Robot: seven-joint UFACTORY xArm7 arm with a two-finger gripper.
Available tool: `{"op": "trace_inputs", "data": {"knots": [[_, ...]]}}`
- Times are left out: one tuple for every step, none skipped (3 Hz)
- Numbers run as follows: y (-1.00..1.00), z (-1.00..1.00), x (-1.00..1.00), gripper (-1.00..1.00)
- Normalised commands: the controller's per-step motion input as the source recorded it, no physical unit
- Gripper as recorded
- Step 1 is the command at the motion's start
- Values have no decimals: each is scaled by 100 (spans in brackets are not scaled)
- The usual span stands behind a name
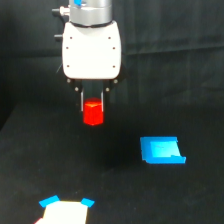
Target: Pick up the red object from the table
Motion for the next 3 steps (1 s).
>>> {"op": "trace_inputs", "data": {"knots": [[100, -20, -4, -100], [-5, -16, 23, -98], [15, -25, 32, -100]]}}
